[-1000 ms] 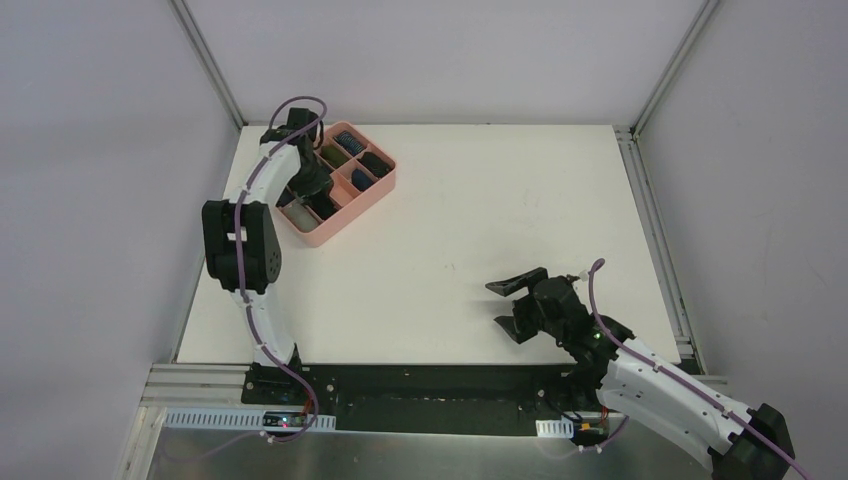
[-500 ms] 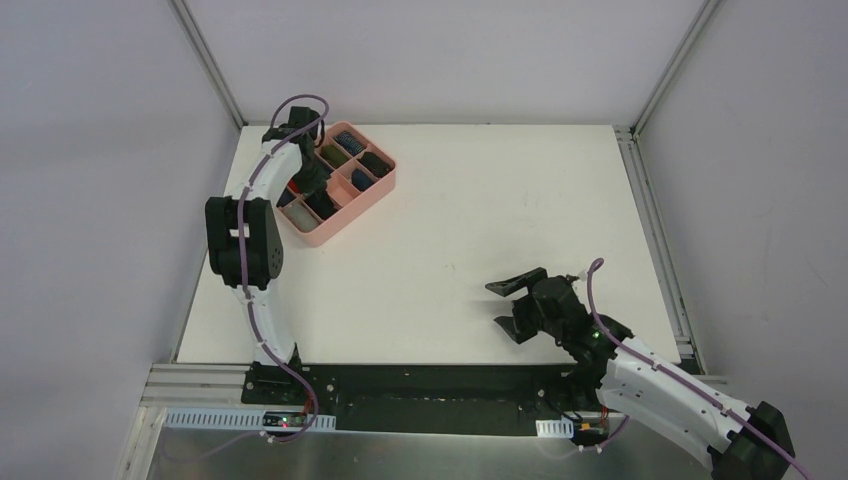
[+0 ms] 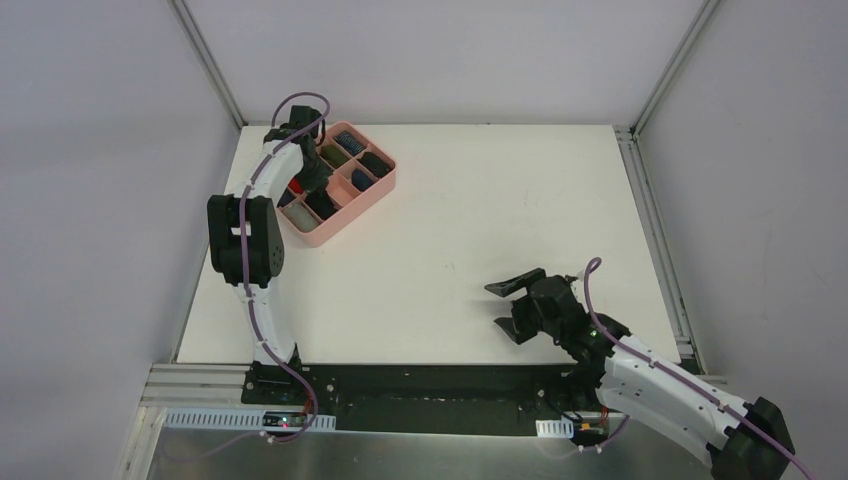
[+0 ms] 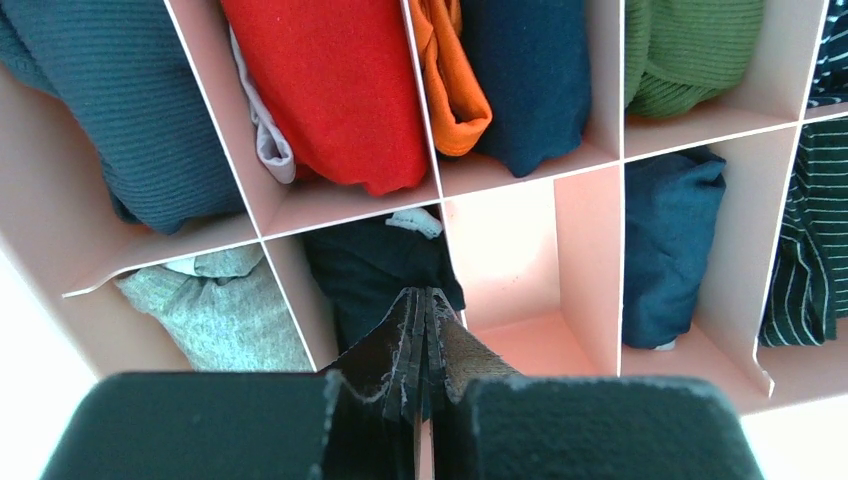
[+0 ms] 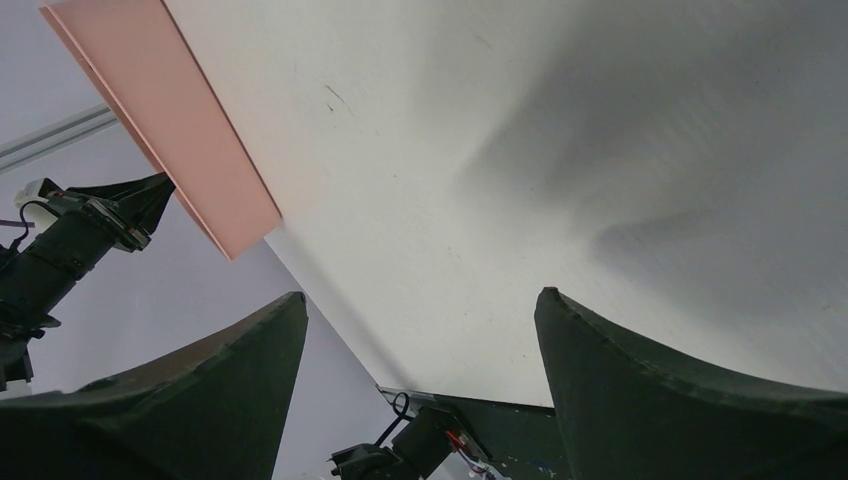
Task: Roll the underwear
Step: Place the underwear in the storage box, then reset both arms
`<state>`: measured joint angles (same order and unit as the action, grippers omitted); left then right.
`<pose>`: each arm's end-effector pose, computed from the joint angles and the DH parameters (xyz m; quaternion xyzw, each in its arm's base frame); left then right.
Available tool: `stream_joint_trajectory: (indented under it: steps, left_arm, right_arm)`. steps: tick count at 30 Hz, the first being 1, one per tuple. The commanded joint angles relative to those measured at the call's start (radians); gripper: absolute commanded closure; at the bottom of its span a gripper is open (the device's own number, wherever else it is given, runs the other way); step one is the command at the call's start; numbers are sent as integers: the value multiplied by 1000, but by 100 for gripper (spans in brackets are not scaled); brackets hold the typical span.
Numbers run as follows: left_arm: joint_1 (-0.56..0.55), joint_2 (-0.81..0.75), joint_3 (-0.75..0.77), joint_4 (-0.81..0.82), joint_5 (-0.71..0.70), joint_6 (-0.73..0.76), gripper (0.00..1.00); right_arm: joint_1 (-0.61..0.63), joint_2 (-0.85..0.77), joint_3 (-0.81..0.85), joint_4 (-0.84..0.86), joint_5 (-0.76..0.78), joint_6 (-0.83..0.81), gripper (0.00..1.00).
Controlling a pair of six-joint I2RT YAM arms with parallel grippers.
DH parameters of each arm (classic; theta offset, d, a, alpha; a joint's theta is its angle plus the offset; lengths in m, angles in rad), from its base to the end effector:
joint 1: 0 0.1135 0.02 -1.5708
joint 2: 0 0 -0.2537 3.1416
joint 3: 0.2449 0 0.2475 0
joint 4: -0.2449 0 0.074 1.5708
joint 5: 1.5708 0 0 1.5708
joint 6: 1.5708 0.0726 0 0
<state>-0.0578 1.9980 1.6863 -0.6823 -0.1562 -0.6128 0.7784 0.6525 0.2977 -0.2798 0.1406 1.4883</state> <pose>0.4514 -0.0148 0.2057 -0.2832 0.9131 -0.0227 0.2924 0.1367 0.1205 0.1539 0.3391 0.8237 0.3811 0.2474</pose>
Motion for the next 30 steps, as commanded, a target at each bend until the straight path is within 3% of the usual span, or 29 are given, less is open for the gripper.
stream_joint_trajectory:
  steps: [1,14,18,26,30]
  left_arm:
    - [4,16,39,22,13,-11,98]
    - [3,93,64,29,-81,20,98]
    - [4,86,69,26,-65,31,93]
    - [2,-193,-20,22,34,66,66]
    - [2,-360,-100,-13,108,95,63]
  right_arm:
    - [-6,11,13,22,-10,2,13]
    - [-6,17,7,25,-6,11,13]
    - [-7,21,27,17,0,-14,14]
    - [-4,73,256,-140,47,-292,8]
    - [-5,136,418,-252,111,-469,1]
